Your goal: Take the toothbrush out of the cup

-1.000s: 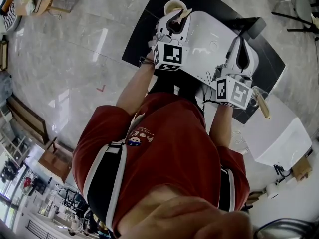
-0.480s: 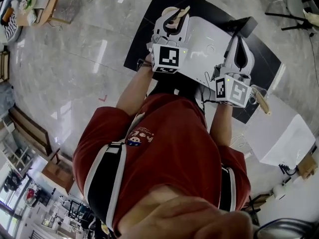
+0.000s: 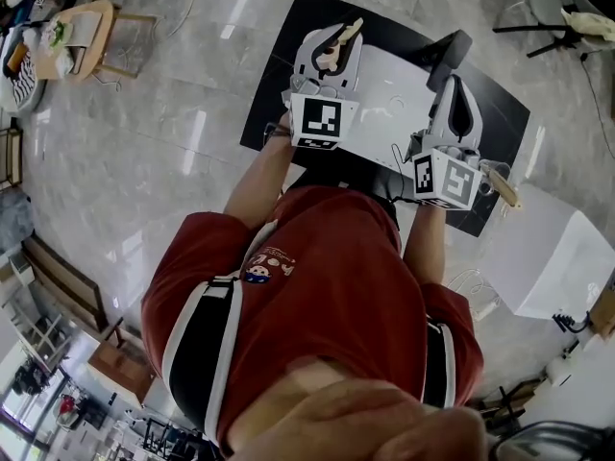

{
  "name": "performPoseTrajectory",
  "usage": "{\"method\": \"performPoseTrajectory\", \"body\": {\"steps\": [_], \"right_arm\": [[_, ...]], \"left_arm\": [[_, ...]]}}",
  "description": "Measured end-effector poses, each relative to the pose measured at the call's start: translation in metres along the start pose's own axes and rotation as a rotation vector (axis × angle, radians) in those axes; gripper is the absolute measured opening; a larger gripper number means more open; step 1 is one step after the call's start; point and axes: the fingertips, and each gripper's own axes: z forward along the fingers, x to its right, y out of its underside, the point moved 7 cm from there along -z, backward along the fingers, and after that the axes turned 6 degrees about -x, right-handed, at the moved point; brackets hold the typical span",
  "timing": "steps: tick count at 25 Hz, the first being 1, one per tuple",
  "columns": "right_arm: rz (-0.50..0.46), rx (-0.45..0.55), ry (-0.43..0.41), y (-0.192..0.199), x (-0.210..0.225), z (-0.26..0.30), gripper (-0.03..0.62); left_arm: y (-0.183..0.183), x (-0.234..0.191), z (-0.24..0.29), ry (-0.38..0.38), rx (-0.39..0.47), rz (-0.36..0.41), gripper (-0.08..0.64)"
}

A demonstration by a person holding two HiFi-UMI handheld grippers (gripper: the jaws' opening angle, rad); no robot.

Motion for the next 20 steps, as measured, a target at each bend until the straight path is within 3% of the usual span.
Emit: {"method": "performPoseTrajectory", "body": {"steps": [10,20], "right_arm": [[0.004,0.024,0.115,-0.001,0.027,-0.034,0.009],[0.044,0.031,0.302,0.011,0.100,-0.103,0.009]], "left_arm": [[-0.008,0.043,0.010,0.129,0.014,0.022,0.069],[-0.019,0.133,0.031,0.291,0.014,0.070,0.069]]}}
